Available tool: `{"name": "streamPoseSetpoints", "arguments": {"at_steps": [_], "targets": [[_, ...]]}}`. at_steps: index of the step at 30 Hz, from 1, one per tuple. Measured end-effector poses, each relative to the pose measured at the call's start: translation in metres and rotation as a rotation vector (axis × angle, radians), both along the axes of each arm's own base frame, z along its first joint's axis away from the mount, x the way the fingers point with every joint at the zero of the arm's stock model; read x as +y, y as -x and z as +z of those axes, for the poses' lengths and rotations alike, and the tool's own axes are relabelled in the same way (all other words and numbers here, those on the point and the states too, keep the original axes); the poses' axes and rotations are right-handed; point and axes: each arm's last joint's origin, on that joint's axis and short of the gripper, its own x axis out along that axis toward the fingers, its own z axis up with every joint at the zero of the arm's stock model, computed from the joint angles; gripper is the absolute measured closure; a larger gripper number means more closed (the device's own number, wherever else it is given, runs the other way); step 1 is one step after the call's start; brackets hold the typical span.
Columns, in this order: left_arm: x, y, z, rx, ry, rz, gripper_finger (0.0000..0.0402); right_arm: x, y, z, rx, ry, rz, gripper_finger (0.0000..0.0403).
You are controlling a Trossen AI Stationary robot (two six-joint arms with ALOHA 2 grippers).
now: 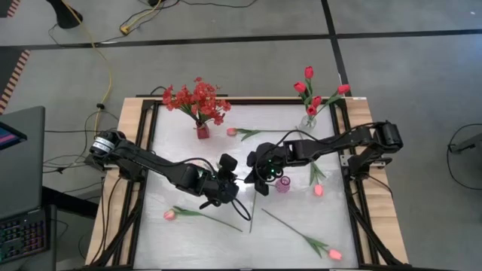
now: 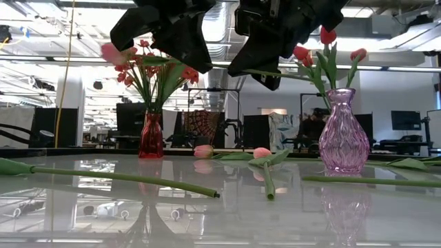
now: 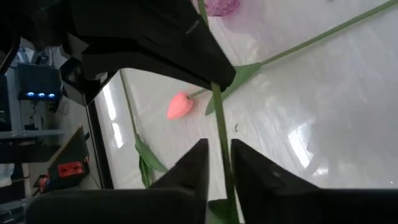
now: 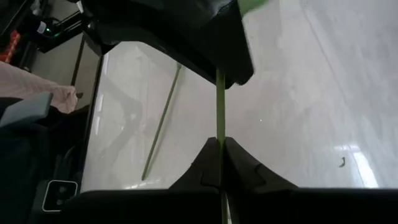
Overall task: Sort flowers into vase by color
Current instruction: Put the pink tulip into the purple flower vase
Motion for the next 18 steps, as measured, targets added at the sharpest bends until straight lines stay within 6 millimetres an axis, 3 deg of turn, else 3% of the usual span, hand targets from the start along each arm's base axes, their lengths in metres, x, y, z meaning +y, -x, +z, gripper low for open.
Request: {"name": "streamPoseSetpoints", "arguments": {"at_steps": [5, 8, 13, 18], "targets": [[-0.002, -0.002, 0.003, -0.046, -0.012, 0.020, 0.0284, 0.000, 0.001, -0.001, 0.016, -0.013, -0.010, 0.0377], [-0.008, -0.002, 0.016, -0.082, -0.021, 0.023, 0.0251, 0.000, 0.002, 0.001, 0.011, -0.014, -0.010, 0.0377], [-0.017, 0.012, 0.063, -0.188, 0.084, -0.022, 0.0222, -0.004, 0.013, 0.017, -0.003, 0.000, -0.034, 0.0377], [-0.008, 0.050, 0.107, -0.286, 0.278, -0.053, 0.0220, -0.007, 0.033, 0.043, -0.038, 0.080, -0.090, 0.0377]]}}
